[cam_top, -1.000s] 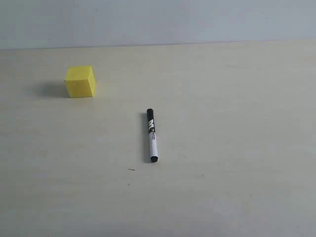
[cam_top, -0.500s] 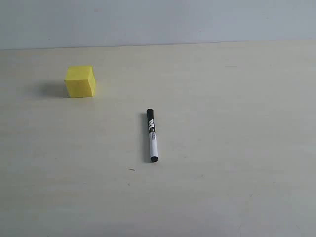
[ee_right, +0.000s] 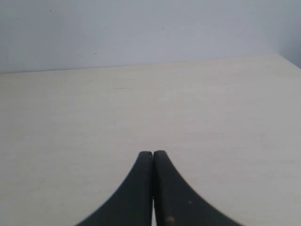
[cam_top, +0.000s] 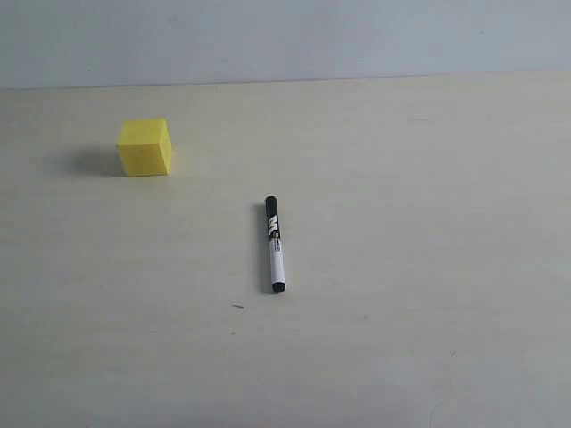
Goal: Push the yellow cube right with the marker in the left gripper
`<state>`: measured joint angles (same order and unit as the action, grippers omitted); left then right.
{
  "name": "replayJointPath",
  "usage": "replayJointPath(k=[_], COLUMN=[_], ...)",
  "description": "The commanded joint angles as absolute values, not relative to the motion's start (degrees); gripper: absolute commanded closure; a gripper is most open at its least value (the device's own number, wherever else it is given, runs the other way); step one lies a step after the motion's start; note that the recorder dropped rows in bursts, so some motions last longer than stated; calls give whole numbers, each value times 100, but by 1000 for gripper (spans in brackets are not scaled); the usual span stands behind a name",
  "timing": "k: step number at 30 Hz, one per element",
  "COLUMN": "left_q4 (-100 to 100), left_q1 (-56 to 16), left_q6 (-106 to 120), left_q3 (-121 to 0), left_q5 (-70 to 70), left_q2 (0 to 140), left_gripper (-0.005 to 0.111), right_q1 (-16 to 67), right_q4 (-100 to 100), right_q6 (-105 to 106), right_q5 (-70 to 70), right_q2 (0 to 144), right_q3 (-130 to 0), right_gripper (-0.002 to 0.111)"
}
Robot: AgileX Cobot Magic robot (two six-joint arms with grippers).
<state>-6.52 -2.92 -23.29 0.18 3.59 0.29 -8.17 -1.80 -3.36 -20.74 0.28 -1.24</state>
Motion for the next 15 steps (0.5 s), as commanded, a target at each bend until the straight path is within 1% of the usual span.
replayJointPath(k=[1, 3, 5, 8, 12, 15], left_q4=[-319, -319, -342, -342, -315, -174], left_q1=[-279, -279, -279, -279, -279, -279], left_q6=[-3664, -4007, -4896, -5665, -5785, -5572], left_q3=[0, 0, 0, 0, -205, -818], left_q5=[-959, -1312, -1570, -1872, -3003, -3561], left_q2=[0, 0, 0, 0, 0, 307], left_gripper=[107, 107, 107, 107, 107, 107], right_q1=[-841, -841, -841, -841, -841, -841], right_q4=[-186, -186, -186, -186, -186, -186], right_q6=[-313, -313, -313, -313, -313, -313], right_q5=[-2049, -2049, -2049, -2049, -2049, -2049], right_q2=[0, 0, 0, 0, 0, 0], right_q3=[-103, -103, -103, -103, -103, -103], right_gripper=[108, 108, 108, 108, 108, 108])
